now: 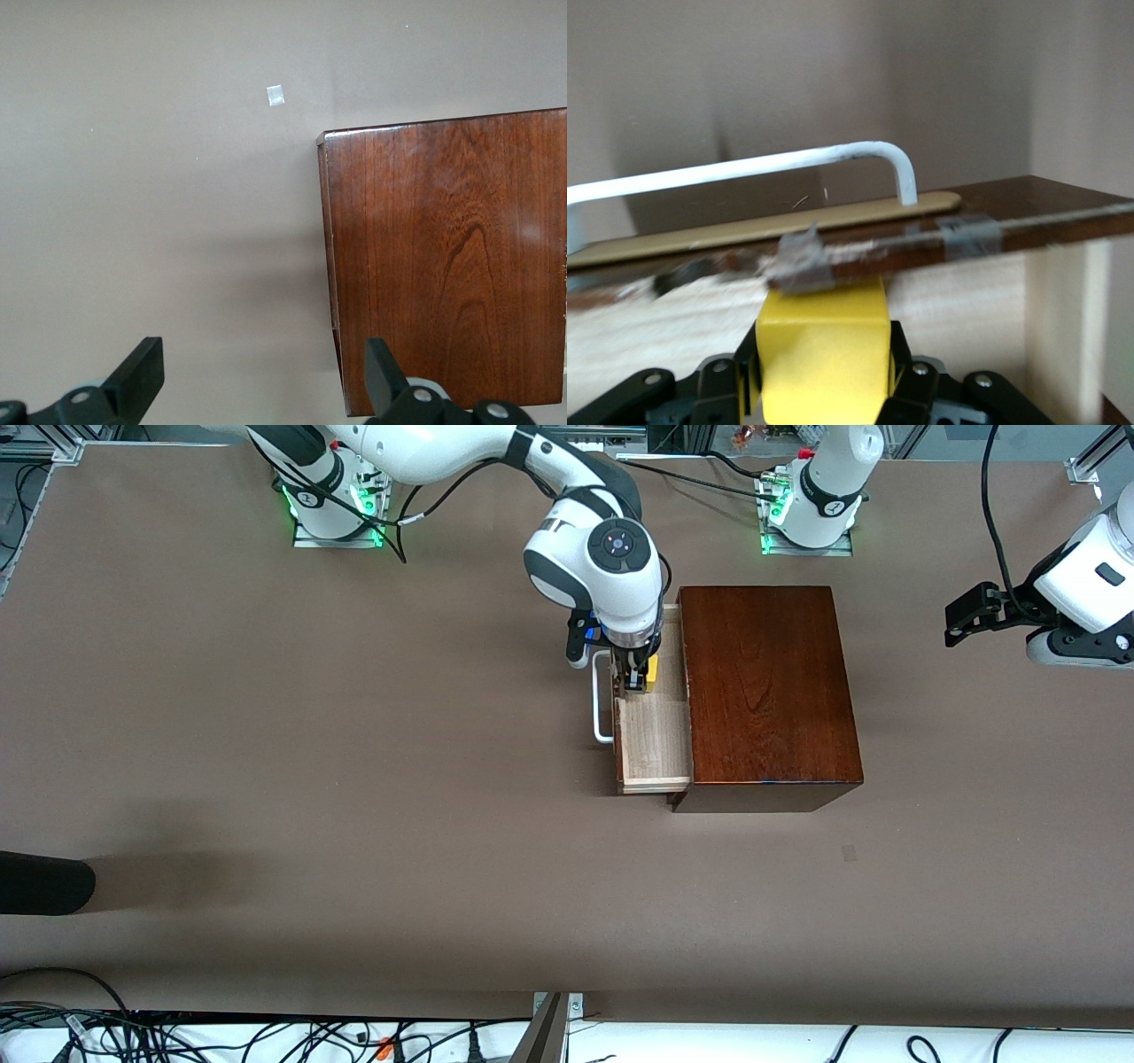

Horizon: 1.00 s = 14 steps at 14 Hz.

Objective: Open drawer, take yellow block, close drawer
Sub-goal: 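Lift the yellow cube out with the right gripper while the left gripper reaches the drawer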

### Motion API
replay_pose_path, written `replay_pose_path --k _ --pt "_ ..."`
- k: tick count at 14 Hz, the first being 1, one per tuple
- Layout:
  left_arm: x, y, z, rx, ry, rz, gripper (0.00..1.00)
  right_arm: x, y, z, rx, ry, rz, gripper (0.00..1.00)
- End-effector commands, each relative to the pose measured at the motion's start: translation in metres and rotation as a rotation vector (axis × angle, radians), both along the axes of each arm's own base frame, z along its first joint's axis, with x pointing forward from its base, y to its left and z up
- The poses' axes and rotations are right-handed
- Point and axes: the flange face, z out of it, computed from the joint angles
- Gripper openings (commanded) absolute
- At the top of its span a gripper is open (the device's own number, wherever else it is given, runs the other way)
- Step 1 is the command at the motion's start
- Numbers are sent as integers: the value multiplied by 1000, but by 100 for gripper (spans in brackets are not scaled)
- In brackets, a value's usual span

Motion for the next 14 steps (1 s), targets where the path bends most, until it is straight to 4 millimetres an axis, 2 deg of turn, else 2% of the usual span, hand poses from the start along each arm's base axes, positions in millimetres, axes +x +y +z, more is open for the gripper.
replay_pose_path --k 1,3,5,6,10,12,14 --pt "0 -2 8 -19 -5 -20 100 2 -12 73 0 -6 -26 10" --pt "-1 -4 9 -19 -5 -21 100 10 -28 109 10 -48 15 11" --pt "-1 -4 9 -19 -5 -18 100 23 -49 113 -31 -51 126 10" --pt "-1 -4 9 -20 -3 -17 100 37 -66 118 -49 -58 193 11" --pt "-1 -7 9 -20 -5 -20 100 106 -152 110 -100 -40 490 10" --pt "-1 -8 9 -22 -5 -23 100 141 -205 104 -89 -14 652 11" --pt "-2 -15 9 -24 -4 -38 100 169 -260 83 -55 18 822 11"
